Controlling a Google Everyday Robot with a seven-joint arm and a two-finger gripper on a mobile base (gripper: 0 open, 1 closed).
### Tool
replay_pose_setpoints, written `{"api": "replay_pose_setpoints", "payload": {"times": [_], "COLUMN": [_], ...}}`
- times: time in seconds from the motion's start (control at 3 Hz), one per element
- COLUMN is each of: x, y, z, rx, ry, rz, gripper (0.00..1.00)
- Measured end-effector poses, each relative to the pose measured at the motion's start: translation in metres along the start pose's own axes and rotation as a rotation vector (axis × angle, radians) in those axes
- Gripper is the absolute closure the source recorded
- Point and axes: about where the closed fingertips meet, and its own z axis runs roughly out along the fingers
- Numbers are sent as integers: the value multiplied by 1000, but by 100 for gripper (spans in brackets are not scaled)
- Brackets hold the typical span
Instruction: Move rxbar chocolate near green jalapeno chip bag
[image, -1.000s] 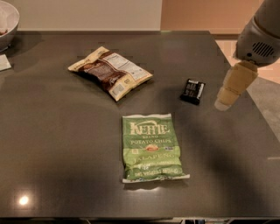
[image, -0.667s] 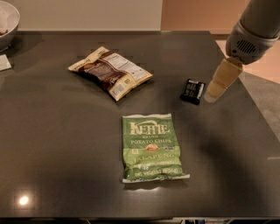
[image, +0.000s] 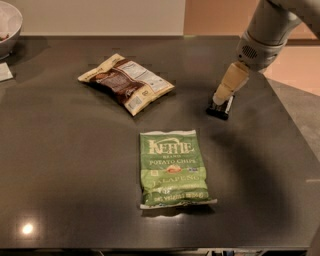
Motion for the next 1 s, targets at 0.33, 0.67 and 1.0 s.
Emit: {"api": "replay_pose_setpoints", "payload": {"times": [0.33, 0.67, 1.0], "x": [-14, -22, -28], "y": [-15, -25, -31], "z": [24, 47, 66], "rx": [9, 10, 8], "ry": [18, 44, 66], "rz": [128, 237, 317], "gripper": [0, 0, 0]}}
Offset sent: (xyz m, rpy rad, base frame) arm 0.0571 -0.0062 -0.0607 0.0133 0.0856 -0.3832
